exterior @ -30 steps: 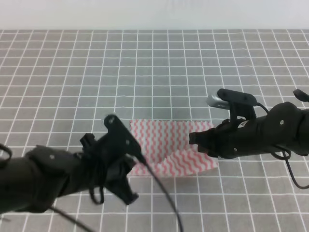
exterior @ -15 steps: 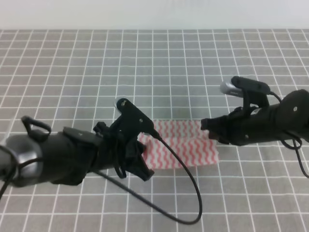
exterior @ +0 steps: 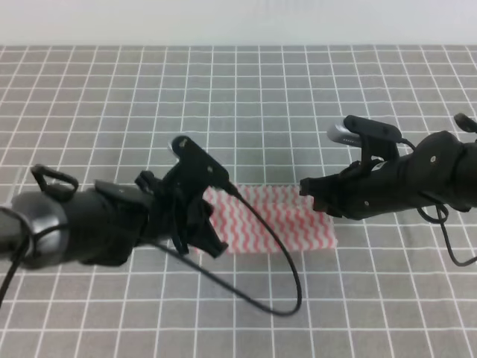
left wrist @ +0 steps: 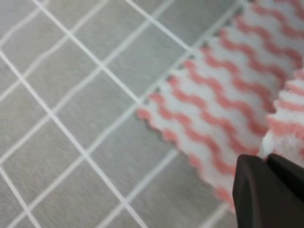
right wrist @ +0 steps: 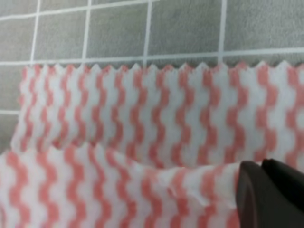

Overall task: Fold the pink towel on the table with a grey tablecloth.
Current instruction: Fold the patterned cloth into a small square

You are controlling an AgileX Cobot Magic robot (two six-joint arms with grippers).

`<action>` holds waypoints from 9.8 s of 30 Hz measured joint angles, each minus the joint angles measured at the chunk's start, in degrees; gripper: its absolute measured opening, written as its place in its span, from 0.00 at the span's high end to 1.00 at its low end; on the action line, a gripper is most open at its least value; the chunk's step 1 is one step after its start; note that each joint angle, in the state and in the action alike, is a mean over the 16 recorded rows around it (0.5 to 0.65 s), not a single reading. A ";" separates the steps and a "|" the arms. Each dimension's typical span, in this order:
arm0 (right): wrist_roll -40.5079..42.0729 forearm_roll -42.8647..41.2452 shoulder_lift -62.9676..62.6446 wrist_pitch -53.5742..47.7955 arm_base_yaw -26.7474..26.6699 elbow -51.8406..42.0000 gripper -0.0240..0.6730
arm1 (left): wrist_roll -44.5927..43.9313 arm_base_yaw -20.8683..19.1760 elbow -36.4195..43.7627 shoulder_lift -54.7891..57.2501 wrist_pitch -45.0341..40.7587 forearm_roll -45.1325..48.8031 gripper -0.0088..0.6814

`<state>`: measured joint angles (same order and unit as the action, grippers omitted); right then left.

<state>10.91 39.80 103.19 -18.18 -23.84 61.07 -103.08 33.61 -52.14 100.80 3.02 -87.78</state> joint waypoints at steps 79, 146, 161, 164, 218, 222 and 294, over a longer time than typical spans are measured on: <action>0.88 1.54 7.05 -0.95 3.89 5.28 0.99 | -4.46 -1.68 -5.85 6.52 2.44 0.34 0.99; 3.25 4.78 7.26 1.07 3.85 5.31 0.98 | -6.35 -1.78 -10.94 5.67 -3.63 -12.40 0.99; 3.25 6.62 7.26 3.16 3.85 5.31 0.86 | -6.39 -1.81 -10.93 5.72 -4.50 -12.36 0.99; 3.25 6.89 7.26 4.06 3.85 5.31 0.81 | -6.88 -1.81 -10.93 5.71 -4.34 -12.36 0.99; 4.70 -0.38 10.55 -19.90 3.63 14.97 0.99 | 14.38 -15.39 -3.64 8.70 -36.01 -6.37 0.99; 3.97 -1.63 10.76 -19.89 4.26 14.97 0.99 | 14.38 -15.39 -3.89 9.81 -35.19 -6.42 0.99; 2.93 -4.91 10.30 -24.33 2.17 16.29 0.99 | 37.50 -15.39 -9.75 5.08 -33.20 17.94 0.99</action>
<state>13.84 34.89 113.50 -42.51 -21.67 77.35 -65.58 18.22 -61.89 105.88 -30.18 -69.84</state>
